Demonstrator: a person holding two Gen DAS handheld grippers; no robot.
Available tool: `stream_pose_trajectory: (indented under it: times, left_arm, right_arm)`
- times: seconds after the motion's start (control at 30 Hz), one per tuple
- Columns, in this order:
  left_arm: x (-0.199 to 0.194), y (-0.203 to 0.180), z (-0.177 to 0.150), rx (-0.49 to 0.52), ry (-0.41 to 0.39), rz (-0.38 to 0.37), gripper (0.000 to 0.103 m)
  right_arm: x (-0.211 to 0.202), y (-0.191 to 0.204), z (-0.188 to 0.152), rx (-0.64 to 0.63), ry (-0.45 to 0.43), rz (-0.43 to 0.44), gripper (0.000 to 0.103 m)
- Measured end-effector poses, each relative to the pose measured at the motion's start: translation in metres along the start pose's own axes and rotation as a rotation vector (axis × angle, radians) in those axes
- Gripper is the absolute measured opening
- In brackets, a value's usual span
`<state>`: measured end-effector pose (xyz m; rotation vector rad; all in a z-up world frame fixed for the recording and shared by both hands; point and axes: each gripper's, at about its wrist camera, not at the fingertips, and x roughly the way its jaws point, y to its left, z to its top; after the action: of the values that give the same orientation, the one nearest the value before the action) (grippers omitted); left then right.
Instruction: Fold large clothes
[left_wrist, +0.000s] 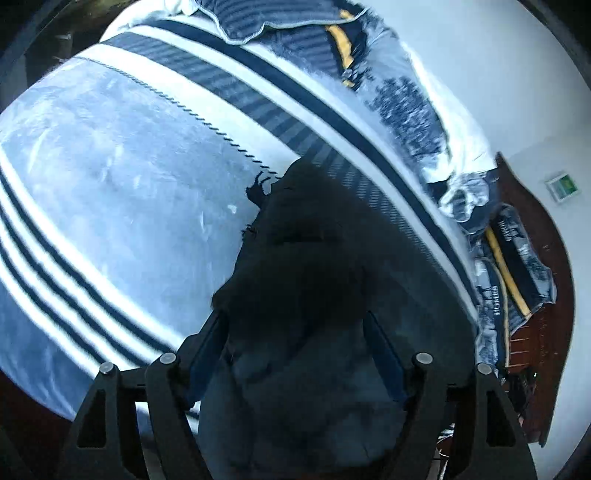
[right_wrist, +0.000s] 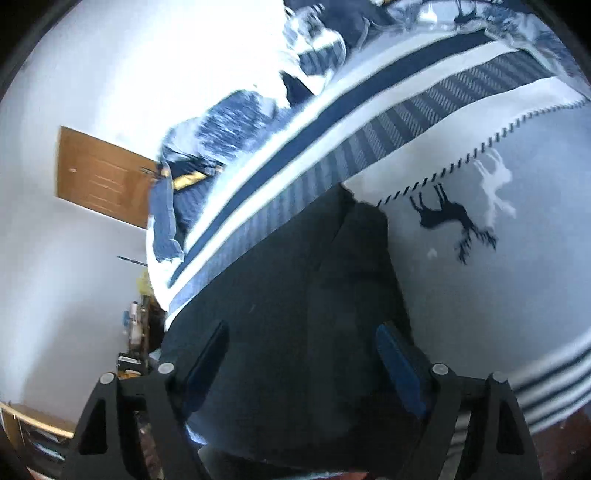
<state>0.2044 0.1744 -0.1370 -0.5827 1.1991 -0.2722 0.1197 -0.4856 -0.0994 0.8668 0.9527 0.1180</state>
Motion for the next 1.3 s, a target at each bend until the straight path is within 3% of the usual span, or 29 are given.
stream_pose_trajectory:
  times: [0.07,0.1,0.13,0.17,0.2,0.27,0.33,0.43,0.53,0.63,0.67,0.7,0.77,0.8,0.87,0.9,1.0,1.07,1.13,1.23,1.27,1.3]
  left_arm:
    - [0.020,-0.004,0.006,0.004,0.036,-0.006,0.074]
    - [0.028,-0.005,0.004,-0.003,0.051,-0.005,0.064]
    - [0.036,-0.005,0.001,-0.009,0.069,0.001,0.051]
    - [0.041,-0.005,-0.004,-0.013,0.077,0.001,0.031]
    - [0.043,-0.002,-0.011,-0.023,0.086,-0.022,0.025]
    - [0.042,0.002,-0.020,-0.027,0.062,-0.056,0.018]
    - [0.045,0.012,-0.029,-0.045,0.052,-0.078,0.017]
    - [0.064,0.027,-0.036,-0.095,0.080,-0.111,0.018]
    - [0.061,0.019,-0.034,-0.081,0.101,-0.083,0.018]
    - [0.035,0.002,-0.029,-0.021,0.081,-0.077,0.026]
    - [0.023,-0.002,-0.027,0.001,0.054,-0.097,0.039]
    - [0.007,-0.008,-0.023,0.028,0.017,-0.116,0.060]
    - [-0.011,-0.017,-0.015,0.044,-0.036,-0.148,0.079]
    - [-0.019,-0.022,-0.006,0.055,-0.061,-0.163,0.082]
    - [-0.018,-0.031,0.011,0.066,-0.061,-0.138,0.083]
    - [-0.013,-0.035,0.022,0.068,-0.050,-0.126,0.083]
    - [0.012,-0.036,0.054,0.034,-0.005,-0.106,0.083]
    - [0.035,-0.039,0.072,0.023,0.035,-0.109,0.083]
    - [0.056,-0.042,0.086,0.039,0.067,-0.052,0.082]
    - [0.077,-0.038,0.095,0.014,0.124,-0.024,0.081]
    - [0.079,-0.038,0.095,0.011,0.131,-0.033,0.076]
    - [0.081,-0.039,0.095,0.019,0.137,-0.038,0.062]
  right_arm:
    - [0.023,0.000,0.021,-0.008,0.061,-0.011,0.082]
    - [0.035,-0.003,0.031,-0.002,0.075,-0.065,0.076]
    - [0.044,-0.009,0.035,0.021,0.089,-0.102,0.060]
    - [0.058,-0.014,0.037,0.054,0.141,-0.107,0.050]
    - [0.071,-0.017,0.036,0.068,0.187,-0.097,0.032]
    - [0.081,-0.014,0.028,0.019,0.190,-0.118,0.018]
    - [0.078,-0.008,0.016,-0.040,0.161,-0.144,0.013]
    - [0.084,-0.017,0.000,-0.060,0.150,-0.211,0.013]
    - [0.103,-0.036,0.000,0.001,0.179,-0.150,0.013]
    - [0.085,-0.030,0.002,0.010,0.121,-0.160,0.017]
    - [0.071,-0.019,0.002,-0.029,0.084,-0.165,0.017]
    - [0.058,-0.010,0.001,-0.064,0.054,-0.153,0.017]
    - [0.031,0.008,0.002,-0.130,0.004,-0.107,0.018]
    - [0.024,0.012,0.004,-0.136,-0.011,-0.089,0.022]
    - [0.014,0.017,0.014,-0.135,-0.026,-0.023,0.065]
    - [0.011,0.018,0.023,-0.127,-0.046,-0.006,0.092]
    - [0.016,0.029,0.046,-0.145,-0.061,-0.048,0.093]
    - [0.032,0.031,0.066,-0.113,-0.009,-0.039,0.093]
    - [0.056,0.023,0.089,-0.066,0.064,-0.059,0.092]
    - [0.094,0.012,0.106,-0.058,0.184,-0.067,0.089]
    - [0.106,0.011,0.108,-0.076,0.231,-0.071,0.086]
    - [0.117,0.007,0.111,-0.080,0.269,-0.063,0.070]
